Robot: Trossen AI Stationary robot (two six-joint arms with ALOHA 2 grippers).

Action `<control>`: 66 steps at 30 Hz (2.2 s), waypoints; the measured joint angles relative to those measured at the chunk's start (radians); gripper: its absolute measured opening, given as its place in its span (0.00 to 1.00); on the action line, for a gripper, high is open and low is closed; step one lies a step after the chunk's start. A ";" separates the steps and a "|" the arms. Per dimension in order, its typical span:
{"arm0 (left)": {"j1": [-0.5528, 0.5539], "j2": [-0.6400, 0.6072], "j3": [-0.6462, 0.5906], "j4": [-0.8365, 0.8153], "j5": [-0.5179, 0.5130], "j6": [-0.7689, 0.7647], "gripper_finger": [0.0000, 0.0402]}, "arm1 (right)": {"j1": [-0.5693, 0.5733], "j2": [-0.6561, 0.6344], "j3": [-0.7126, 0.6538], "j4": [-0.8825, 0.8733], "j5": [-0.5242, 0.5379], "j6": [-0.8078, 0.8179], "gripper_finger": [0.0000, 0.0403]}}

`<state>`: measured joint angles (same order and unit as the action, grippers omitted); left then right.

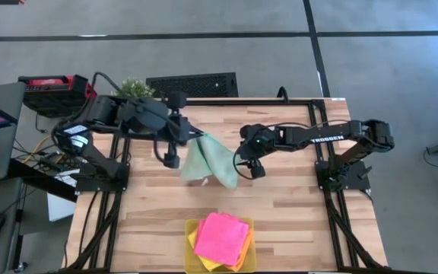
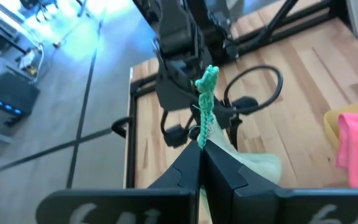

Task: Fold microfiber towels
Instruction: Fold the green microfiber cloth

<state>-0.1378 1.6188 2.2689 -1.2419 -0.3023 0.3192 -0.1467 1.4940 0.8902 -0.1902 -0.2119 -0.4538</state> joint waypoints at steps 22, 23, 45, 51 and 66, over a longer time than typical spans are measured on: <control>-0.003 -0.001 0.047 -0.156 -0.113 -0.100 0.00 | 0.000 -0.009 0.000 -0.065 0.054 0.036 0.04; -0.003 -0.001 0.047 -0.156 -0.113 -0.100 0.00 | 0.000 -0.009 0.000 -0.057 0.057 0.039 0.04; -0.003 0.000 0.046 -0.151 -0.098 -0.094 0.00 | -0.007 0.056 0.005 0.273 0.055 0.040 0.46; -0.003 0.000 0.046 -0.151 -0.095 -0.079 0.00 | -0.019 0.112 0.001 0.338 0.057 0.007 0.48; -0.003 0.000 0.046 -0.134 -0.086 -0.050 0.00 | -0.011 0.230 0.000 0.346 -0.022 -0.103 0.34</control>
<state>-0.1410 1.6188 2.3150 -1.3754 -0.3885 0.2695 -0.1577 1.7237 0.8905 0.1559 -0.2340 -0.5572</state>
